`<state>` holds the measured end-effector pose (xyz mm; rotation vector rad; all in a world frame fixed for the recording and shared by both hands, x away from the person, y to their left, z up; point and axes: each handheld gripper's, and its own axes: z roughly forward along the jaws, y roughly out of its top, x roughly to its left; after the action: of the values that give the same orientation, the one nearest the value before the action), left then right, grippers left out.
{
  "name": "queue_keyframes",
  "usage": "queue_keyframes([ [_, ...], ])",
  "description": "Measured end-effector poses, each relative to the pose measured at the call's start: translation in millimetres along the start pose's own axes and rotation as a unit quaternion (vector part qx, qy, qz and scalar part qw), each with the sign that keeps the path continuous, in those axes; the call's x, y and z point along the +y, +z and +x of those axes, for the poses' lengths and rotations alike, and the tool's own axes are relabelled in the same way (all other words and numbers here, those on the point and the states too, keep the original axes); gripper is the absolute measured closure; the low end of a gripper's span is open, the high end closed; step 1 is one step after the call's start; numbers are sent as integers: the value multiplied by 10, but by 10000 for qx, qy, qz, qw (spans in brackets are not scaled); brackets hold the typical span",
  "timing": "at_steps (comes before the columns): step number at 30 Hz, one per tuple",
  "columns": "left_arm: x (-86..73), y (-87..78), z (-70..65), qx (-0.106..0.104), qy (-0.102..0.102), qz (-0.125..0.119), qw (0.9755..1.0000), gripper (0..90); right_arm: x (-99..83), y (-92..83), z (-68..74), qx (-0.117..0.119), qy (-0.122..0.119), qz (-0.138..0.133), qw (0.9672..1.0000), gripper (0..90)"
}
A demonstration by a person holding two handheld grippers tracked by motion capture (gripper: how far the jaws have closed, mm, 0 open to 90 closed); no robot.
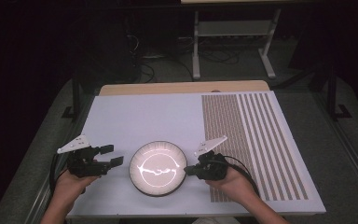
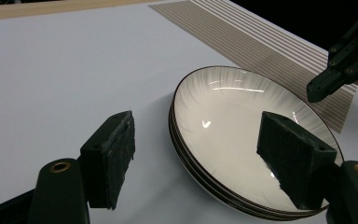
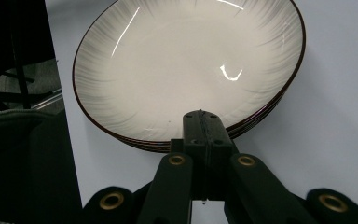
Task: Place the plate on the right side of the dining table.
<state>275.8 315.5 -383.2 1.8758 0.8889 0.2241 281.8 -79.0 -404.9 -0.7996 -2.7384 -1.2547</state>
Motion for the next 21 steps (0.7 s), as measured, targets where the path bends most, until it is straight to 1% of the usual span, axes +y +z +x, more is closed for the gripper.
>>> queue_keyframes([
  [4,4,4,-6,-26,16,-3,10000,267,-1,26,10,-13,-29,86,10000,896],
  [10,8,0,-14,-35,21,-54,10000,267,15,36,14,-13,-55,84,9999,897],
  [15,17,9,-17,-72,-34,-16,10000,270,23,41,31,-69,-68,104,9999,898],
  [21,30,17,-17,-15,-114,44,9999,276,38,57,34,-91,-40,126,9999,898],
])
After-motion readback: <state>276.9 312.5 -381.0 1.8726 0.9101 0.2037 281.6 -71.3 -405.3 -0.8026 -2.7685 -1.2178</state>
